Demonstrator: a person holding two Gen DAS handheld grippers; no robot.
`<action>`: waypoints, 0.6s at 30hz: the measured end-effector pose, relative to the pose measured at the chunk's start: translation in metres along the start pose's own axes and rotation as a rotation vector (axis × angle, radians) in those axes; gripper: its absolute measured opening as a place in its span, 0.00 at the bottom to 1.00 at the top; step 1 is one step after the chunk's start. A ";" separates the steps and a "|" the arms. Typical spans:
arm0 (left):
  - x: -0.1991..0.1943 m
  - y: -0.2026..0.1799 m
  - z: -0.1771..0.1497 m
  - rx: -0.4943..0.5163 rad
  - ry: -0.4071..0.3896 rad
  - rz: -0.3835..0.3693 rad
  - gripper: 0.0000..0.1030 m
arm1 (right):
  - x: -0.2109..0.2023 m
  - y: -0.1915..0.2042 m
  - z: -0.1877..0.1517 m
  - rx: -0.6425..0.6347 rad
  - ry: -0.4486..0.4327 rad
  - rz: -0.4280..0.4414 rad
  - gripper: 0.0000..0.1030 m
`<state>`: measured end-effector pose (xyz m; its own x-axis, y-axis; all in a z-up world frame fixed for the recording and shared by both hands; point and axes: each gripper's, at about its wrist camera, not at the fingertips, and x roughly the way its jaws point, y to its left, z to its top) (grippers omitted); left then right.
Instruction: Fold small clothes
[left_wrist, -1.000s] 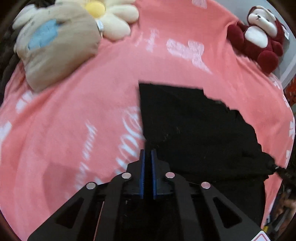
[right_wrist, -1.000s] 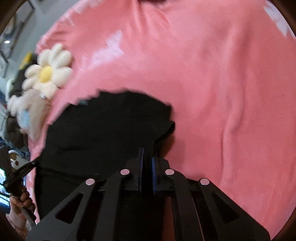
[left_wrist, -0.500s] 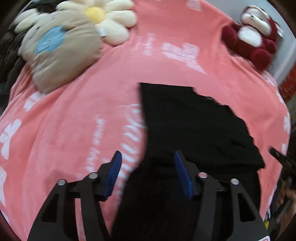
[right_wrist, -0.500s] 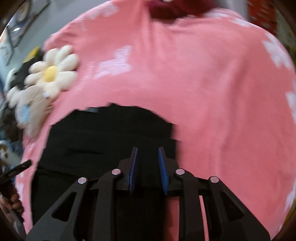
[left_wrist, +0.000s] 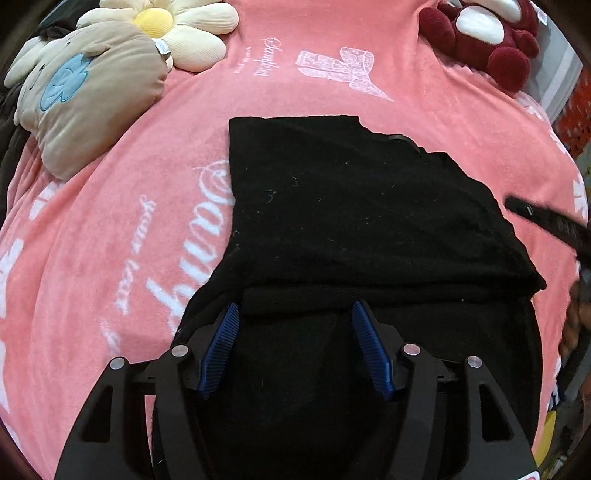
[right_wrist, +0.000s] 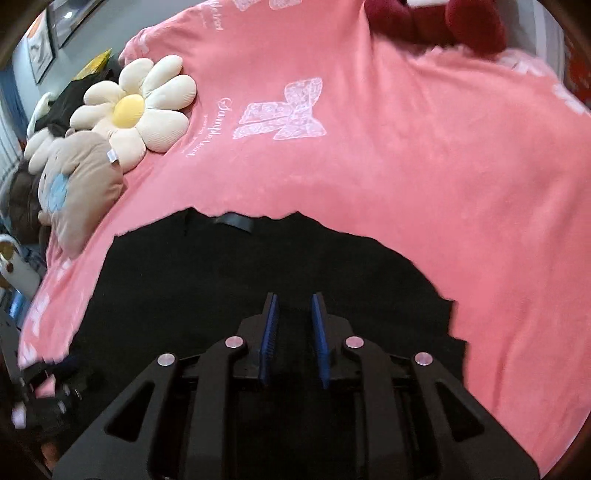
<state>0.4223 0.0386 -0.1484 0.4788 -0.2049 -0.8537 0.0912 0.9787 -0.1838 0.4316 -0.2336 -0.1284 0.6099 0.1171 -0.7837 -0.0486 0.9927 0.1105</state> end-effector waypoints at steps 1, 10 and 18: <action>-0.001 0.002 -0.001 -0.006 -0.003 -0.007 0.60 | -0.002 -0.005 -0.010 0.009 0.011 -0.001 0.18; 0.004 0.016 0.003 -0.023 -0.024 0.098 0.60 | -0.027 -0.019 -0.042 0.075 -0.003 -0.025 0.20; -0.027 0.006 -0.011 0.007 -0.023 0.082 0.61 | -0.039 -0.024 -0.080 0.055 0.066 -0.121 0.21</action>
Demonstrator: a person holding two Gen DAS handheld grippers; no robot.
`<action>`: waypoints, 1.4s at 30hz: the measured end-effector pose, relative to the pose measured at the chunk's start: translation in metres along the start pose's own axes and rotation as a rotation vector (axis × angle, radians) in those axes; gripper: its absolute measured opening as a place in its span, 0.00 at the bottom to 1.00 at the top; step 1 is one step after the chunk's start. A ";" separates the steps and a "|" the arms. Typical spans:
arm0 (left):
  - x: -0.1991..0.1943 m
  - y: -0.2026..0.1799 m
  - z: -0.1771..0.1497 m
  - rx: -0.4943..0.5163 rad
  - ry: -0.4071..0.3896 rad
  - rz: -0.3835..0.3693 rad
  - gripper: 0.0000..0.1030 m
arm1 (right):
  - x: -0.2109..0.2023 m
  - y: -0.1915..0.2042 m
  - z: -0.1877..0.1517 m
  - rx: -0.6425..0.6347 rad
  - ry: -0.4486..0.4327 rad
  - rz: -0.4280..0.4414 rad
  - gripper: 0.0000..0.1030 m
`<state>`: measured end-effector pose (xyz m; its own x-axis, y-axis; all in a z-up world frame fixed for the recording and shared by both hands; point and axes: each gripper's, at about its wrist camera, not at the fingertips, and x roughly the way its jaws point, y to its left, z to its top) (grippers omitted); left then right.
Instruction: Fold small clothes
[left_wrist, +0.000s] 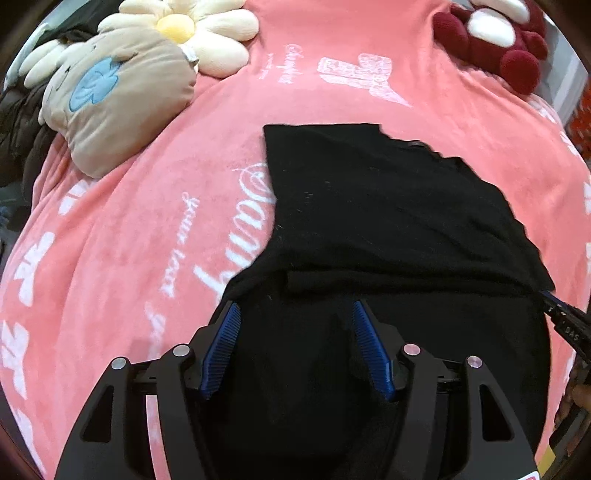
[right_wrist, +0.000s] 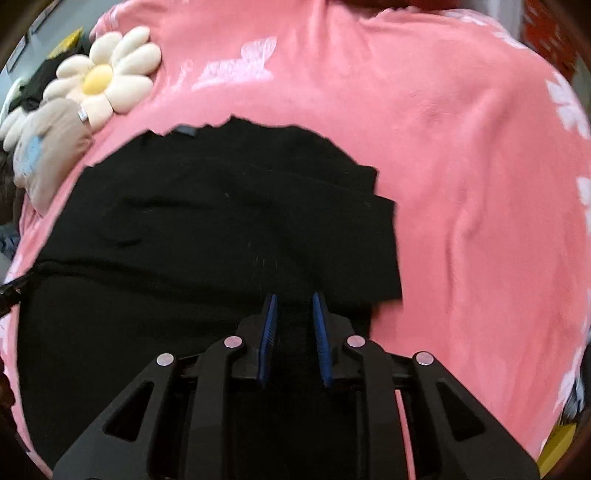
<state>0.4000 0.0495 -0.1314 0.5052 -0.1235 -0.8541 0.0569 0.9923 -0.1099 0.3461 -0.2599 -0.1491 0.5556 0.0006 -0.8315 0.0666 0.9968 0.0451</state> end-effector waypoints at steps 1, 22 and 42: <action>-0.006 -0.003 -0.003 0.015 -0.006 0.003 0.63 | -0.011 0.000 -0.006 0.015 -0.013 0.015 0.21; -0.071 -0.046 -0.088 0.145 0.057 -0.034 0.65 | -0.081 -0.023 -0.065 0.098 -0.033 -0.037 0.21; -0.034 -0.035 -0.076 0.113 0.075 -0.051 0.69 | -0.001 -0.014 0.085 0.019 -0.059 0.012 0.00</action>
<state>0.3150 0.0189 -0.1371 0.4337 -0.1700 -0.8849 0.1795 0.9787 -0.1000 0.4153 -0.2811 -0.1017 0.6042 0.0070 -0.7968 0.0755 0.9950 0.0660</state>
